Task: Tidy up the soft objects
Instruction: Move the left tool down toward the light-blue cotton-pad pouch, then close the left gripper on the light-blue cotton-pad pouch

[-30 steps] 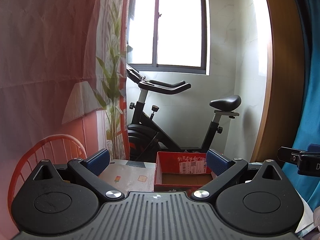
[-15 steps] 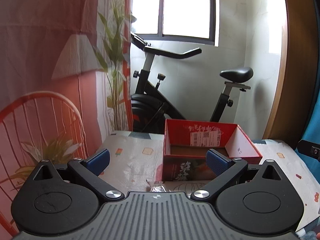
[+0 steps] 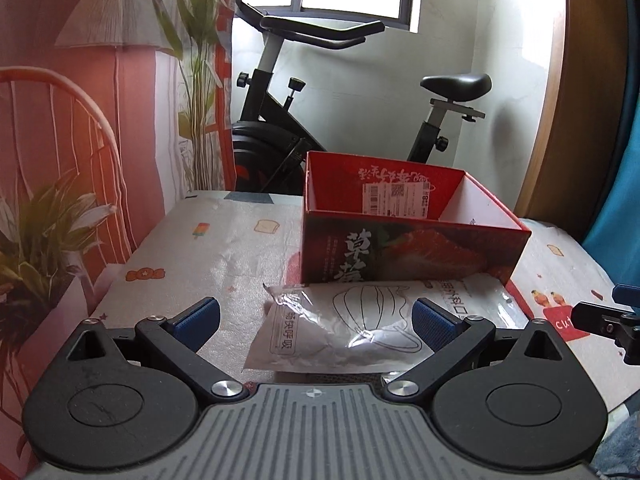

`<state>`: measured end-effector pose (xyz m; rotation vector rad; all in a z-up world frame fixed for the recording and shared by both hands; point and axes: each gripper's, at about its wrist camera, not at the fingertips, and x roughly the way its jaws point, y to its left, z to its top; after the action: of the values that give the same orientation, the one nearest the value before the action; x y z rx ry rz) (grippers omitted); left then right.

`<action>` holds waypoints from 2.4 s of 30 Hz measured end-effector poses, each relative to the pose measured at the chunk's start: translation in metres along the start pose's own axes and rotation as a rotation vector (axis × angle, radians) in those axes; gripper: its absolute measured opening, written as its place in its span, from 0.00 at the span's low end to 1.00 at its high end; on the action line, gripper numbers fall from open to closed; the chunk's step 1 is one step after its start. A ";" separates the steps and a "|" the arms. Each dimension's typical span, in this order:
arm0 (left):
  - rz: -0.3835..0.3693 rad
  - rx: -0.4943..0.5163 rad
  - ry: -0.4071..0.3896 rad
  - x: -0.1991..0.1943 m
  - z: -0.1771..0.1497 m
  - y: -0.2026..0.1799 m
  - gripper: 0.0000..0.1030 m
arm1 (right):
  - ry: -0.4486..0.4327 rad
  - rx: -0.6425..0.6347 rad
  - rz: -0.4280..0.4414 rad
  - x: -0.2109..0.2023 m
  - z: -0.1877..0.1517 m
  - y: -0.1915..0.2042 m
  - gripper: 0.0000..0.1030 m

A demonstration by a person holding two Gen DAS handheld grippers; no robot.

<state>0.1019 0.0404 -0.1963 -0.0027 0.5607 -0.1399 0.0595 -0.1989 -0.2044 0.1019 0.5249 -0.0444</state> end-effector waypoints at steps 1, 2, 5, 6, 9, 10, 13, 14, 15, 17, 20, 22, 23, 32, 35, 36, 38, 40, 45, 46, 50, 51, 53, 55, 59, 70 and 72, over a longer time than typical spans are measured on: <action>-0.020 -0.003 0.011 0.000 -0.004 0.000 0.99 | 0.011 0.001 0.004 0.001 -0.004 -0.003 1.00; -0.041 -0.013 0.020 0.000 -0.007 0.001 0.99 | 0.020 0.000 0.006 0.002 -0.009 -0.005 1.00; -0.062 -0.012 0.045 0.004 -0.016 0.003 0.98 | 0.035 -0.021 0.004 0.005 -0.019 -0.005 1.00; -0.058 0.004 0.049 0.005 -0.019 0.001 0.94 | 0.038 -0.041 0.005 0.006 -0.022 -0.004 1.00; -0.072 0.074 0.023 0.007 -0.028 -0.004 0.93 | 0.059 -0.080 0.001 0.009 -0.032 0.000 1.00; -0.074 0.098 0.030 0.008 -0.032 -0.007 0.93 | 0.071 -0.081 0.012 0.010 -0.034 -0.001 1.00; -0.115 0.131 0.069 0.013 -0.041 -0.013 0.93 | 0.103 -0.086 0.040 0.014 -0.038 0.000 1.00; -0.130 0.136 0.087 0.016 -0.043 -0.014 0.93 | 0.109 -0.088 0.046 0.016 -0.040 0.000 1.00; -0.139 0.139 0.103 0.018 -0.046 -0.015 0.93 | 0.122 -0.091 0.053 0.019 -0.042 0.001 1.00; -0.153 0.143 0.137 0.026 -0.051 -0.016 0.93 | 0.153 -0.098 0.064 0.025 -0.047 0.003 0.99; -0.169 0.126 0.188 0.036 -0.057 -0.014 0.93 | 0.187 -0.106 0.081 0.032 -0.055 0.005 0.98; -0.162 0.121 0.225 0.042 -0.061 -0.013 0.92 | 0.201 -0.104 0.091 0.036 -0.058 0.007 0.94; -0.158 0.125 0.239 0.045 -0.063 -0.013 0.91 | 0.207 -0.105 0.095 0.038 -0.059 0.007 0.94; -0.225 0.109 0.311 0.061 -0.074 -0.013 0.88 | 0.278 -0.083 0.118 0.052 -0.069 0.004 0.80; -0.249 0.094 0.311 0.062 -0.075 -0.012 0.85 | 0.279 -0.112 0.140 0.054 -0.070 0.008 0.77; -0.260 0.100 0.308 0.063 -0.076 -0.014 0.83 | 0.280 -0.131 0.149 0.054 -0.071 0.011 0.76; -0.287 0.116 0.297 0.062 -0.075 -0.017 0.79 | 0.286 -0.156 0.162 0.055 -0.072 0.016 0.67; -0.317 0.126 0.291 0.061 -0.077 -0.023 0.75 | 0.292 -0.164 0.174 0.056 -0.073 0.018 0.63; -0.349 0.178 0.272 0.060 -0.079 -0.037 0.70 | 0.295 -0.151 0.188 0.058 -0.074 0.016 0.60; -0.356 0.188 0.269 0.061 -0.079 -0.040 0.70 | 0.294 -0.150 0.190 0.059 -0.074 0.016 0.58; -0.379 0.210 0.289 0.065 -0.082 -0.045 0.51 | 0.283 -0.161 0.196 0.058 -0.074 0.016 0.56; -0.384 0.205 0.294 0.065 -0.083 -0.046 0.47 | 0.283 -0.161 0.200 0.058 -0.074 0.016 0.55; -0.394 0.196 0.297 0.066 -0.083 -0.044 0.45 | 0.283 -0.162 0.202 0.058 -0.074 0.017 0.54; -0.394 0.196 0.304 0.068 -0.084 -0.045 0.44 | 0.282 -0.164 0.207 0.058 -0.074 0.018 0.54; -0.398 0.209 0.304 0.067 -0.084 -0.047 0.41 | 0.278 -0.178 0.216 0.056 -0.074 0.020 0.51; -0.400 0.237 0.229 0.043 -0.075 -0.045 0.41 | 0.226 -0.251 0.235 0.033 -0.063 0.031 0.45; -0.399 0.237 0.210 0.038 -0.072 -0.043 0.41 | 0.214 -0.263 0.237 0.028 -0.060 0.033 0.45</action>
<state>0.0896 -0.0050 -0.2752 0.1323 0.7466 -0.5999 0.0557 -0.1598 -0.2673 -0.0900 0.7243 0.2690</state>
